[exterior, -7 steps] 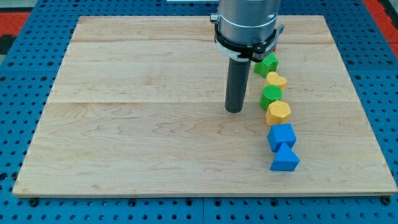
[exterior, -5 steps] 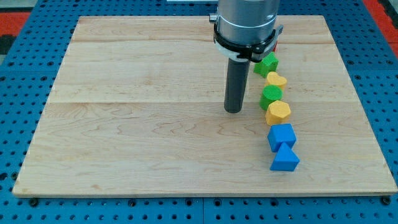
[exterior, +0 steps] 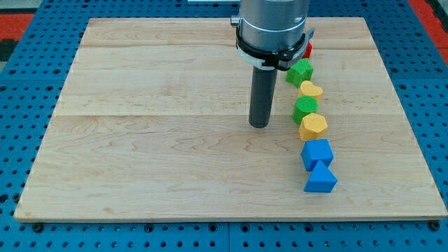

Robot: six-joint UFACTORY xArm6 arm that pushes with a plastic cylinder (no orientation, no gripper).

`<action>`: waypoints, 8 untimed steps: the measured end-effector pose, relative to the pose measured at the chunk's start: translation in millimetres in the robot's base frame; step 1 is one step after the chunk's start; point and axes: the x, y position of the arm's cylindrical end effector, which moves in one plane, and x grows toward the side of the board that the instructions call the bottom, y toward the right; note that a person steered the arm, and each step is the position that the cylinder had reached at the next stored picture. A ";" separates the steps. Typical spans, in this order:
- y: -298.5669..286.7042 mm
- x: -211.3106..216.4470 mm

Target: Push the red circle to the top center

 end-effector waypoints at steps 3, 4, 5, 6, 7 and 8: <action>-7.3 151.7; 8.3 152.0; 42.2 153.0; 107.9 148.3; 183.4 114.5; 187.4 69.4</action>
